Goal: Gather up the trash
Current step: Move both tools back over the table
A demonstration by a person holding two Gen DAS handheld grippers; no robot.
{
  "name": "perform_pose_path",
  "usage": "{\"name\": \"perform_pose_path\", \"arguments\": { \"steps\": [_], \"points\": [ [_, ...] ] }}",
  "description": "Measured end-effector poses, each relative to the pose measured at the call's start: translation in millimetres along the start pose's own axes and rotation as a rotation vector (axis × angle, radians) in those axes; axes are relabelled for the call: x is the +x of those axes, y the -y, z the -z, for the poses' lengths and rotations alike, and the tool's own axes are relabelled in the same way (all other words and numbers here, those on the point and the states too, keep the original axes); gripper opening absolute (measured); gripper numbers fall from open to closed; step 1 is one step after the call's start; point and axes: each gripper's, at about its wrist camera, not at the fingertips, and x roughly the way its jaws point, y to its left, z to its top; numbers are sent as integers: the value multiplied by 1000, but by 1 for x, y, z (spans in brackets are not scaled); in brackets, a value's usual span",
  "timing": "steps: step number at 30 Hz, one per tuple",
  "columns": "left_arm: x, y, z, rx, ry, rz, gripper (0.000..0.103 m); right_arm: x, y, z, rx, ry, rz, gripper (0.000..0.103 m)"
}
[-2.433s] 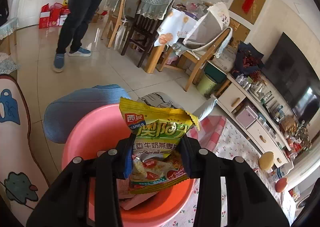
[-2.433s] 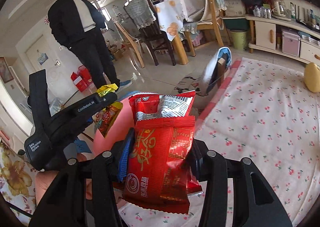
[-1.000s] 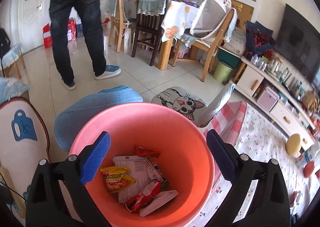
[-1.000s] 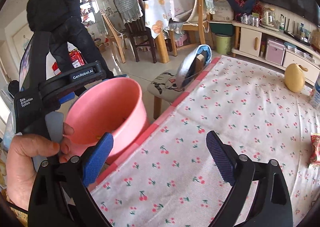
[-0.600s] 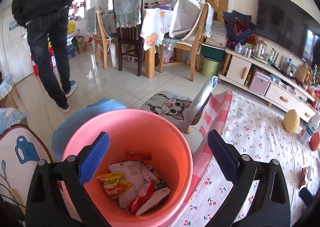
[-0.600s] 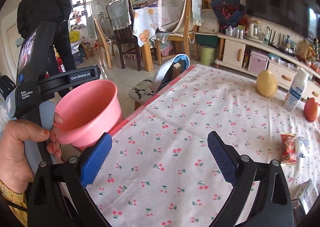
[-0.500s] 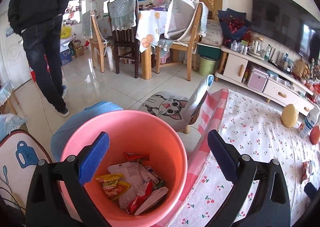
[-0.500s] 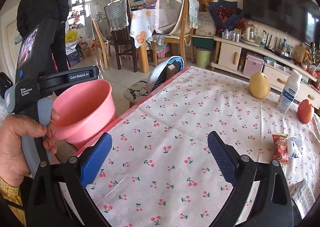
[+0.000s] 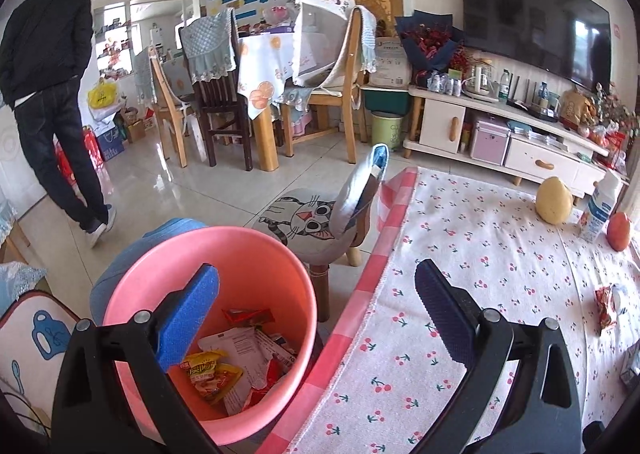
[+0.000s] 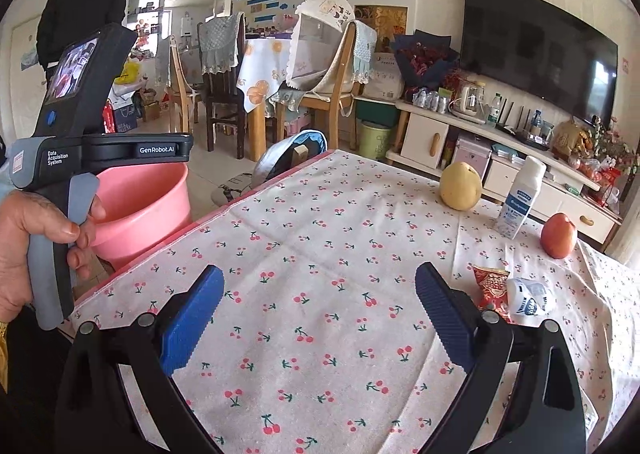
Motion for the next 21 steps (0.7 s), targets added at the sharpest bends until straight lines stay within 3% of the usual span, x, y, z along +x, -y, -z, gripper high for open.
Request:
{"name": "perform_pose_path", "arguments": {
  "steps": [9,14,21],
  "points": [
    [-10,34,7,83,4,54,99,-19,17,12,6,33,22,96],
    [-19,52,13,96,8,140,99,-30,30,13,12,41,25,96],
    [-40,82,23,130,63,225,99,-41,52,16,-11,11,123,96]
  ]
}}
